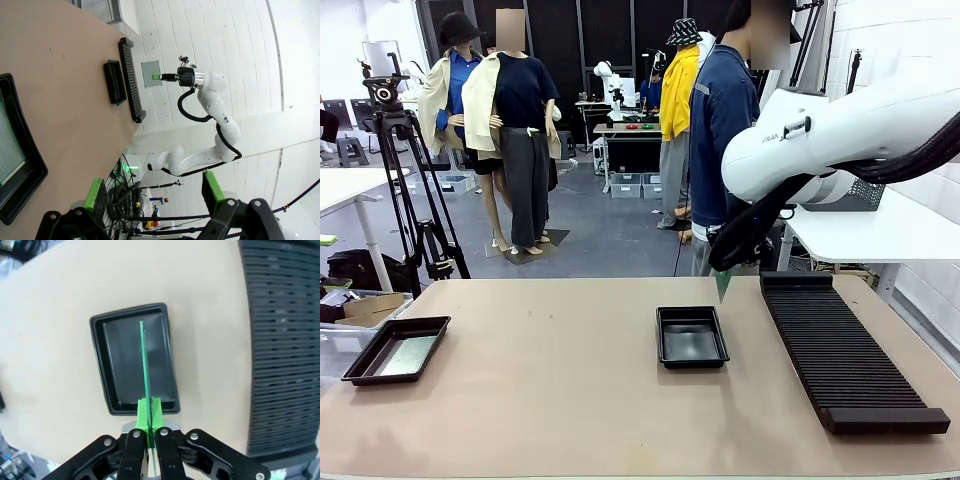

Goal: Inspect and transfer BCBs to ESD trays.
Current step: Pick up the Blank PCB from the PCB Rack and place it in the right ESD tray.

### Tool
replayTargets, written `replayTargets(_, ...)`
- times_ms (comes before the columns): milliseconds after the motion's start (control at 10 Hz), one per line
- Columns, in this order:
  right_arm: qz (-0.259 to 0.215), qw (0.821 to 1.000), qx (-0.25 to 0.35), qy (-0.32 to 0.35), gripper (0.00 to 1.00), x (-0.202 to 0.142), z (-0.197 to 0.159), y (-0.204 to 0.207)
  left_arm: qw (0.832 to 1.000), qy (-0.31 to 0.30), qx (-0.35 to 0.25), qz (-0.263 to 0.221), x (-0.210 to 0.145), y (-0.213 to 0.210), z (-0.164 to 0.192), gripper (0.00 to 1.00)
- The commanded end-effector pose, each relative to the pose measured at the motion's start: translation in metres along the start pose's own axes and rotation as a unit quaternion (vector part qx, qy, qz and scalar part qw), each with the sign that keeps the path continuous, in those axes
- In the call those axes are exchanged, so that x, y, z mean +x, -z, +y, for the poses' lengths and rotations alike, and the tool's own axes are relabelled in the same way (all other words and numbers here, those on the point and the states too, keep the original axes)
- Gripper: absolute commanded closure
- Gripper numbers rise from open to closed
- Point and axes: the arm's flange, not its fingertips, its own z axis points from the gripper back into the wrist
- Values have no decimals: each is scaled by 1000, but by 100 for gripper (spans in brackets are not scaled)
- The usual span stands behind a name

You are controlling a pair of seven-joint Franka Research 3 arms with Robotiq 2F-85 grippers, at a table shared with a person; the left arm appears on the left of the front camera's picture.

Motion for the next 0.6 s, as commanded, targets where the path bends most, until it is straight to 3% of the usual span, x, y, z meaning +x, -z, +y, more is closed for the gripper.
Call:
replayTargets(0, -1, 999, 0, 32, 100, 0, 15, 5, 1000, 0, 2, 1, -2, -1, -1, 0)
replayTargets(500, 81, 994, 59, 48, 100, 14, -13, 21, 1000, 0, 2, 1, -2, -1, -1, 0)
